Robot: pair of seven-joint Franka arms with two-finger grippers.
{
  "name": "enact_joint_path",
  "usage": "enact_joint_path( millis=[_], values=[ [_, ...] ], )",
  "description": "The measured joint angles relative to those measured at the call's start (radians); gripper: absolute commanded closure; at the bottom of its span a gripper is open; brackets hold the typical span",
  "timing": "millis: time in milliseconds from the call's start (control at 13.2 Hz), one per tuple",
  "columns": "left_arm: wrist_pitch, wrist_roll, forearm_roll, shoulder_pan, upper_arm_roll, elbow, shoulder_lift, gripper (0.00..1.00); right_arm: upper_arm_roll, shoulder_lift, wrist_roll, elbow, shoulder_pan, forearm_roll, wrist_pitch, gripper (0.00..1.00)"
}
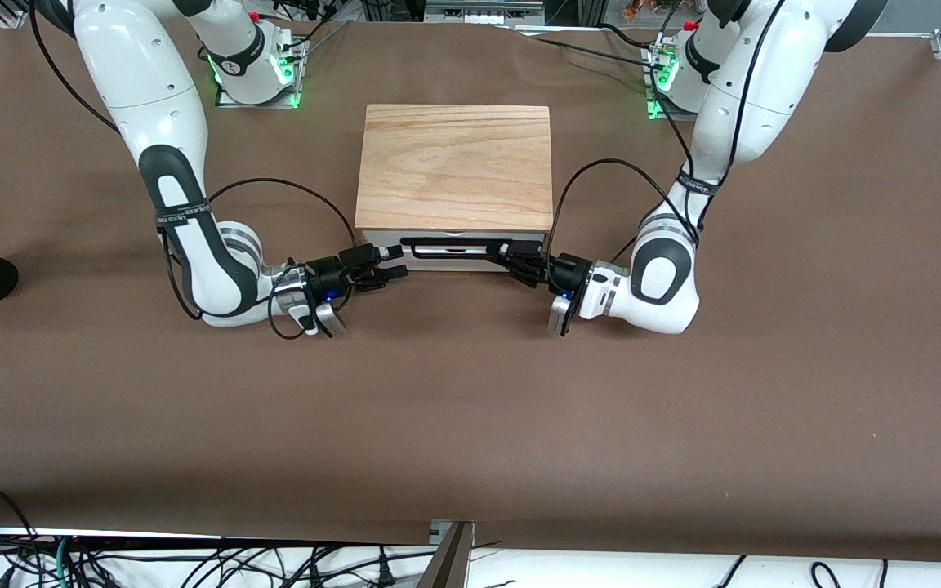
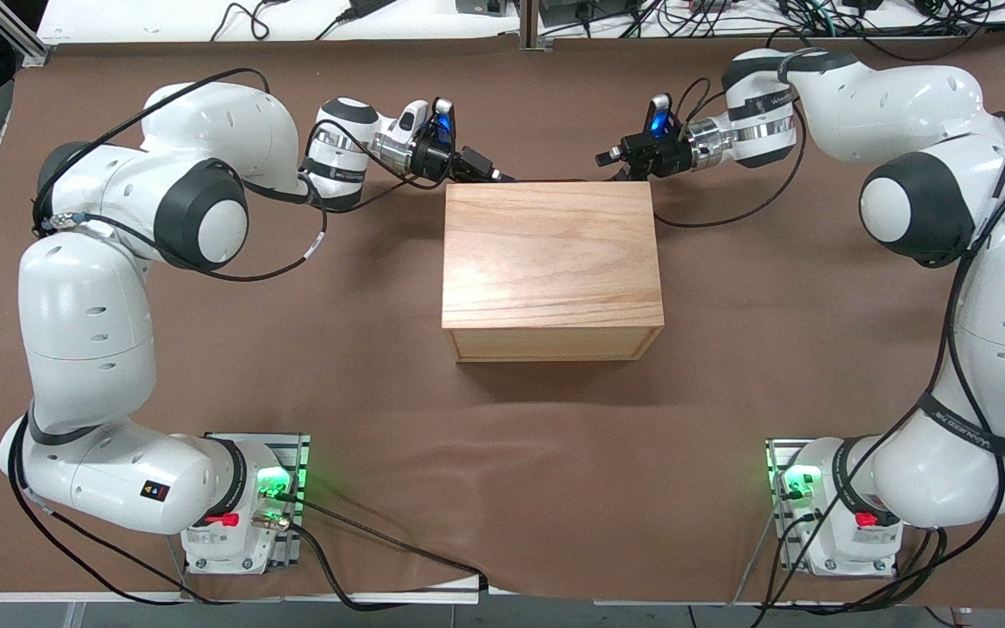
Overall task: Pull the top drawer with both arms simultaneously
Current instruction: 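Close the left gripper and the right gripper on the black handle, then pull the handle outward from the box with both grippers together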
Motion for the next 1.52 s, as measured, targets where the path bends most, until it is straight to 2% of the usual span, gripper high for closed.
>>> enact_joint_path(
  millis=[76, 152, 228, 303, 379, 455, 759, 1290, 1517],
  values=[
    [0.005, 0.0, 0.0, 0.0, 0.001, -0.001, 0.002, 0.85, 0.007, 0.0, 0.0, -0.006, 0.0, 0.003, -0.002, 0.05],
    [0.001, 0.0, -0.002, 0.002, 0.0, 0.0, 0.005, 0.88, 0.013, 0.0, -0.001, -0.011, 0.001, 0.009, -0.002, 0.18],
    [-0.001, 0.0, -0.002, 0.004, 0.0, 0.0, 0.005, 0.92, 0.017, 0.0, -0.001, -0.014, 0.003, 0.016, -0.002, 0.42],
    [-0.001, 0.0, -0.002, 0.004, 0.0, 0.0, 0.006, 0.96, 0.018, 0.0, -0.001, -0.015, 0.005, 0.022, -0.002, 0.7],
    [-0.002, 0.0, -0.002, 0.004, 0.0, 0.0, 0.006, 1.0, 0.018, 0.0, -0.001, -0.015, 0.006, 0.024, -0.002, 0.75],
    [-0.002, 0.0, -0.002, 0.005, -0.001, 0.0, 0.006, 1.0, 0.018, 0.0, -0.001, -0.015, 0.006, 0.025, -0.002, 0.77],
    [-0.004, 0.0, -0.002, 0.005, -0.001, 0.001, 0.007, 1.0, 0.017, 0.001, -0.003, -0.018, 0.007, 0.026, 0.008, 0.99],
    [-0.004, -0.009, -0.002, 0.007, -0.001, 0.005, 0.01, 1.0, 0.017, 0.006, -0.032, -0.017, 0.008, 0.035, 0.022, 1.0],
    [-0.003, -0.041, -0.002, 0.011, 0.002, 0.042, 0.028, 1.0, 0.012, 0.028, -0.011, 0.026, 0.008, 0.036, 0.022, 1.0]
  ],
)
